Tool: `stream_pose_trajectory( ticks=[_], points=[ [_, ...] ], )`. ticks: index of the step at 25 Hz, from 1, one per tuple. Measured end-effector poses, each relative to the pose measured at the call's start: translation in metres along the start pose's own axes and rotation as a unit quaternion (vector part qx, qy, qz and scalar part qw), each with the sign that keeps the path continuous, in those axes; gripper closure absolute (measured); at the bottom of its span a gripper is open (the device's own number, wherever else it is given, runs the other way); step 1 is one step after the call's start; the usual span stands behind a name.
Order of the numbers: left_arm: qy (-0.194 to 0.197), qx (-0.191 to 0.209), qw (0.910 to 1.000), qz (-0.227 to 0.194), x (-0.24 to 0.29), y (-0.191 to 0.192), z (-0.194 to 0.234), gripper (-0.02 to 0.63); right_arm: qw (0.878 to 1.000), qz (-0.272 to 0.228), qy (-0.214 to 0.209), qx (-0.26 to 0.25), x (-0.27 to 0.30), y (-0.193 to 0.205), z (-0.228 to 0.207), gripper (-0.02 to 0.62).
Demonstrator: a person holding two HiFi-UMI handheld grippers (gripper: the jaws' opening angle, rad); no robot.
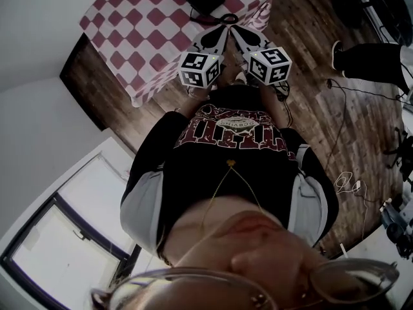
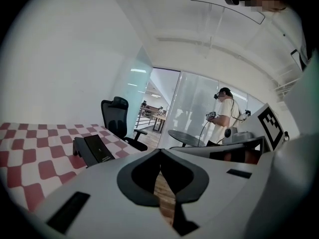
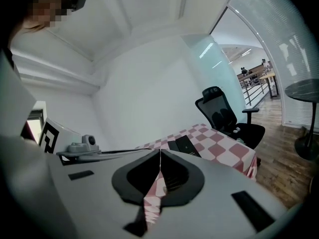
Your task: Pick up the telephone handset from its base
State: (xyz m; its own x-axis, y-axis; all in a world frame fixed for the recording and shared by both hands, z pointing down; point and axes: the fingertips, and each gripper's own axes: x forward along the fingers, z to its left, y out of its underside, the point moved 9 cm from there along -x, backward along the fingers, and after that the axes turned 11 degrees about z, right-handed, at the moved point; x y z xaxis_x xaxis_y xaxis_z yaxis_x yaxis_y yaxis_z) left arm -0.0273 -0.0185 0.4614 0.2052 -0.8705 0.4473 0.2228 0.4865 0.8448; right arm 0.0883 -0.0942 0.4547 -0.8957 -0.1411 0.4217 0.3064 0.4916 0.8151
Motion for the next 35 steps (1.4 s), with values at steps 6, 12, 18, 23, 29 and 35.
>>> stream_pose_trajectory(
  ticks=[6, 12, 18, 23, 29, 35],
  points=[
    [-0.025, -0.022, 0.9994, -0.013, 0.015, -0.011, -0.004, 0.595, 0.999, 0.015, -0.033, -0.018, 0.002, -0.018, -0.019, 0.577],
    [-0.041, -0.035, 0.9984, -0.020, 0.031, -0.016, -0.012, 0.595, 0.998, 0.029, -0.054, -0.034, -0.001, -0.023, -0.038, 0.577],
    [-0.063, -0.037, 0.9972, -0.014, 0.043, -0.014, -0.023, 0.595, 0.998, 0.028, -0.053, -0.036, -0.009, -0.023, -0.059, 0.577],
    [-0.078, -0.046, 0.9958, -0.009, 0.046, -0.012, -0.022, 0.595, 0.997, 0.030, -0.057, -0.033, -0.008, -0.025, -0.066, 0.577],
    [-0.081, -0.052, 0.9953, -0.005, 0.052, -0.012, -0.015, 0.595, 0.997, 0.041, -0.054, -0.032, -0.003, -0.024, -0.073, 0.577],
    [-0.062, -0.054, 0.9966, -0.001, 0.071, -0.021, -0.004, 0.595, 0.997, 0.049, -0.046, -0.032, 0.008, -0.031, -0.083, 0.577]
  ],
)
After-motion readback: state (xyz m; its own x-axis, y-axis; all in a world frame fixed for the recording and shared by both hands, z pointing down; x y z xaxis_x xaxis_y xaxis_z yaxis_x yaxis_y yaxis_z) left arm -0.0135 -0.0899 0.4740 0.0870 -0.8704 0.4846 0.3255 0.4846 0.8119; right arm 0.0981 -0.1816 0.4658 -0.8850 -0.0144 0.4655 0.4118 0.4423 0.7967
